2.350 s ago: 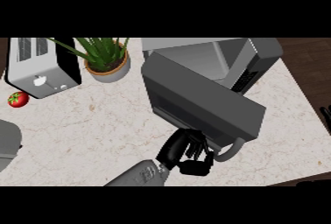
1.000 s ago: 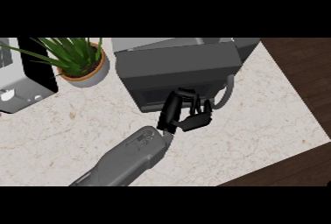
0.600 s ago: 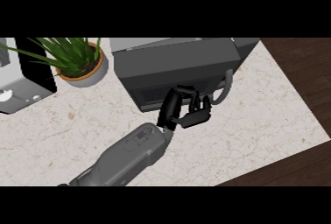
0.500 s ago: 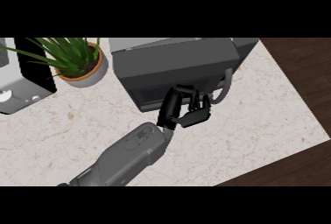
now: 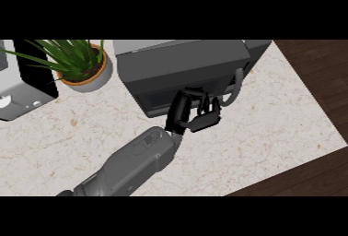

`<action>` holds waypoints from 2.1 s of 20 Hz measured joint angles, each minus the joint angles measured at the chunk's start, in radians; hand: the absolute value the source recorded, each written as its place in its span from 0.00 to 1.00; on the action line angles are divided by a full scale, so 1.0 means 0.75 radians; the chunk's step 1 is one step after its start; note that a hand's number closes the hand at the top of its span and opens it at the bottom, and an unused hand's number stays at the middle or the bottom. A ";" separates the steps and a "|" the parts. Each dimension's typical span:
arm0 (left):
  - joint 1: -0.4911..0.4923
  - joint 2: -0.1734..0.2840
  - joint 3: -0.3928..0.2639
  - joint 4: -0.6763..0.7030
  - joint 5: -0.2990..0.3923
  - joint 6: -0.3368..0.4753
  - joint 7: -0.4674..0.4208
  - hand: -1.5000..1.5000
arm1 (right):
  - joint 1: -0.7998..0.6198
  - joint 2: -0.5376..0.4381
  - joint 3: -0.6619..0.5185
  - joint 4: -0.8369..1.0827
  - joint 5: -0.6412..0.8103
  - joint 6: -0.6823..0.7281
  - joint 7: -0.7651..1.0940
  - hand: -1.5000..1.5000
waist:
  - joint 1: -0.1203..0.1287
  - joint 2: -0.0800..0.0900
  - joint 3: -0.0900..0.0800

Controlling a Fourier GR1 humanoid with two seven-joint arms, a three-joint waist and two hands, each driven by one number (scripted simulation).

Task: Pick up the milk, place it into the microwave and close the microwave

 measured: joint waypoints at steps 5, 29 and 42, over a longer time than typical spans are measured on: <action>-0.013 0.000 -0.006 0.020 0.037 -0.004 -0.040 1.00 | -0.024 -0.037 -0.025 0.029 -0.006 0.008 0.006 0.00 | -0.004 0.003 0.002; -0.083 0.000 -0.061 0.090 0.183 -0.015 -0.164 1.00 | -0.136 -0.190 -0.111 0.195 -0.016 0.064 0.004 0.00 | -0.001 0.022 0.010; -0.110 0.000 -0.104 0.105 0.258 -0.023 -0.197 1.00 | -0.203 -0.230 -0.131 0.317 -0.101 0.102 0.039 0.00 | 0.010 0.026 0.012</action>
